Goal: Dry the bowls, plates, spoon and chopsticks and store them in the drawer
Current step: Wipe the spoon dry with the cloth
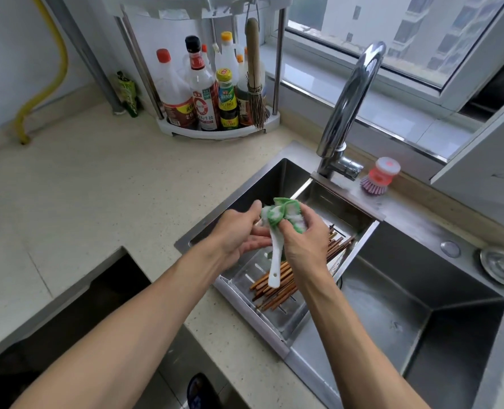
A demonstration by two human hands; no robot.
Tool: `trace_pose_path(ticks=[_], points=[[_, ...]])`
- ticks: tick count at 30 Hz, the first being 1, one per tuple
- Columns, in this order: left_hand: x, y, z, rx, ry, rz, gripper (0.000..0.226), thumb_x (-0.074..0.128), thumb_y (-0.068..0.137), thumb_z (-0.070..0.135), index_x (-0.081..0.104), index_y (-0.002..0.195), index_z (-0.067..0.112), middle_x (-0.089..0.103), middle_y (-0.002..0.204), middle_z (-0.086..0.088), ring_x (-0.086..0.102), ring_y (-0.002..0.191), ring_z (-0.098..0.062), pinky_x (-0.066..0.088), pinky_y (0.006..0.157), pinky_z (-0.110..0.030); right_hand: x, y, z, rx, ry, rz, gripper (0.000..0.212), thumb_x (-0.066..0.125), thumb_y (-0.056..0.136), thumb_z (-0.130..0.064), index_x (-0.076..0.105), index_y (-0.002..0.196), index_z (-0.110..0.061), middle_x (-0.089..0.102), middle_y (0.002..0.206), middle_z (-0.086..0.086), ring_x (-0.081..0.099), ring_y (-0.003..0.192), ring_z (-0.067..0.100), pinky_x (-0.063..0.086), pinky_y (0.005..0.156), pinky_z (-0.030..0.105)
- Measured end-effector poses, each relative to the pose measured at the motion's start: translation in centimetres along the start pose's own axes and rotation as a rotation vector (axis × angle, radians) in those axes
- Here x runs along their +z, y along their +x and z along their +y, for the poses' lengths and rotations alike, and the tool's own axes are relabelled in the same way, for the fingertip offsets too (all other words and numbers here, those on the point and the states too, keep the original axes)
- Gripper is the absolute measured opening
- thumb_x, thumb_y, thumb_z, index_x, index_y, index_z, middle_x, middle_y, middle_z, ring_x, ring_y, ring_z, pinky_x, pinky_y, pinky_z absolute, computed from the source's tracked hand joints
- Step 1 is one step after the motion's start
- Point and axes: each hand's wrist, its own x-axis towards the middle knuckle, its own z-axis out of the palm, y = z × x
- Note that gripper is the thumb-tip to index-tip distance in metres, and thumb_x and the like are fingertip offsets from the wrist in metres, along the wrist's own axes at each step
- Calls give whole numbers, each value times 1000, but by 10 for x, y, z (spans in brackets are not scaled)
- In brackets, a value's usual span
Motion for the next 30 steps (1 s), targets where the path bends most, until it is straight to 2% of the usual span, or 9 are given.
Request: trace_pose_path(ticks=[2, 5, 7, 11, 13, 19, 23, 27, 30], points=[[4, -8, -11, -10, 205, -31, 36, 46, 105, 35, 63, 90, 6, 69, 83, -11, 69, 75, -21, 59, 75, -35, 4, 6, 9, 14, 23, 194, 24, 69, 90, -5, 62, 100, -25, 66, 99, -1, 67, 84, 13, 59, 71, 27], [12, -18, -26, -12, 400, -152, 36, 40, 107, 32, 62, 88, 11, 59, 66, 0, 57, 58, -13, 48, 55, -26, 8, 14, 17, 46, 88, 424, 25, 70, 89, -7, 57, 107, -17, 64, 100, 3, 63, 86, 16, 54, 70, 25], [13, -17, -27, 136, 553, -63, 34, 40, 105, 25, 60, 78, 16, 51, 60, 5, 47, 55, -10, 38, 53, -25, 8, 13, 18, 65, 95, 433, 29, 69, 89, -6, 54, 112, -17, 63, 101, 4, 62, 85, 15, 52, 67, 23], [1, -11, -16, 315, 865, 33, 38, 44, 103, 25, 56, 67, 22, 50, 60, 9, 46, 55, -6, 33, 51, -24, 4, 10, 20, 318, 501, 116, 41, 56, 89, 12, 52, 122, -14, 67, 109, 16, 70, 87, 26, 58, 67, 38], [-9, -9, -15, 310, 926, -2, 40, 43, 104, 25, 54, 66, 21, 48, 59, 9, 44, 54, -5, 32, 52, -25, 0, 13, 24, 381, 492, 12, 42, 53, 88, 16, 55, 121, -8, 66, 110, 22, 69, 89, 31, 59, 75, 46], [-43, -18, -12, 326, 1093, 35, 39, 43, 103, 24, 58, 70, 9, 59, 67, -9, 50, 59, -16, 40, 57, -36, -7, 30, 13, 144, -388, -317, 29, 64, 88, 5, 66, 106, -18, 65, 113, 6, 64, 104, 24, 57, 91, 45], [-74, -34, -16, 345, 1264, 69, 37, 42, 105, 31, 59, 78, 12, 61, 74, -4, 57, 71, -21, 47, 67, -40, 8, 22, -1, -235, -946, -544, 40, 66, 90, -4, 63, 125, -23, 61, 123, 1, 56, 110, 18, 51, 94, 35], [-98, -62, -23, 354, 1458, 84, 25, 42, 105, 36, 54, 86, 25, 49, 70, 10, 50, 70, -14, 37, 65, -30, 42, -8, -16, -581, -1119, -916, 52, 63, 93, -6, 53, 141, -22, 56, 135, 1, 53, 120, 19, 48, 99, 33], [-119, -88, -32, 431, 1414, 74, 31, 43, 105, 37, 51, 79, 22, 44, 64, 14, 45, 61, -9, 34, 62, -28, 59, -25, -17, -544, -1102, -1016, 39, 62, 94, -9, 59, 131, -21, 62, 122, 0, 58, 109, 19, 52, 92, 35]])
